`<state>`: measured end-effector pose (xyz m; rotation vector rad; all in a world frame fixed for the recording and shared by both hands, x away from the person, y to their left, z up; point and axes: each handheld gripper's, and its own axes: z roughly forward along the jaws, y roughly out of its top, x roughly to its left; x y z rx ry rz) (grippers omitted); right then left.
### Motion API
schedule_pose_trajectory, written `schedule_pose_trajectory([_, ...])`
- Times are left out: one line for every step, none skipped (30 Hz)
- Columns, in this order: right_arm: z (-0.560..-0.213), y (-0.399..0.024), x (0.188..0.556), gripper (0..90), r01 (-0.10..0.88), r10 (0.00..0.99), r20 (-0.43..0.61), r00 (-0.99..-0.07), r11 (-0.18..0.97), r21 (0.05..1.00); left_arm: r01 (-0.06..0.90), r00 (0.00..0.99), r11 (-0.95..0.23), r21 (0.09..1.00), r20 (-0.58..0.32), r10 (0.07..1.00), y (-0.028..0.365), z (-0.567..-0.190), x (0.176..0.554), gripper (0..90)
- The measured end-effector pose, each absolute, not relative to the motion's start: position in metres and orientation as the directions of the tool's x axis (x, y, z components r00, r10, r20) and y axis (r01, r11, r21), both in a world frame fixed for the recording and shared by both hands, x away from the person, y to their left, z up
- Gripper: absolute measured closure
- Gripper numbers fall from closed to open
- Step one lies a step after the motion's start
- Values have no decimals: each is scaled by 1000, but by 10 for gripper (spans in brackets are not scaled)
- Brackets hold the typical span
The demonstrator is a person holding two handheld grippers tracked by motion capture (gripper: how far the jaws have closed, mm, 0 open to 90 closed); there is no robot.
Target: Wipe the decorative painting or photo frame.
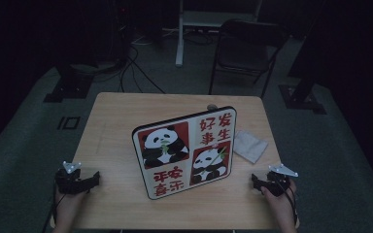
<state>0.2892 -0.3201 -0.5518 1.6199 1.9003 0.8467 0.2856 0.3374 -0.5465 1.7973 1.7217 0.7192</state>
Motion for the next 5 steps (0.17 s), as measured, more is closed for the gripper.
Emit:
schedule_pose_trajectory([-552, -320, 289, 162, 675, 986, 21, -168, 99, 731, 711, 41, -37, 703, 11, 999, 337, -546, 286, 96])
schedule_pose_trajectory([-552, -320, 289, 150, 676, 985, 21, -172, 102, 730, 710, 39, -35, 703, 11, 999, 337, -546, 287, 96])
schedule_pose_trajectory([-552, -320, 290, 147, 677, 985, 21, -173, 104, 729, 709, 34, -32, 705, 11, 999, 337, -546, 288, 96])
schedule_pose_trajectory([-552, -320, 290, 135, 677, 985, 19, -171, 103, 728, 709, 31, -29, 705, 11, 999, 337, -546, 288, 96])
schedule_pose_trajectory([-552, -320, 290, 134, 679, 986, 19, -168, 102, 727, 710, 30, -29, 703, 11, 999, 336, -546, 289, 96])
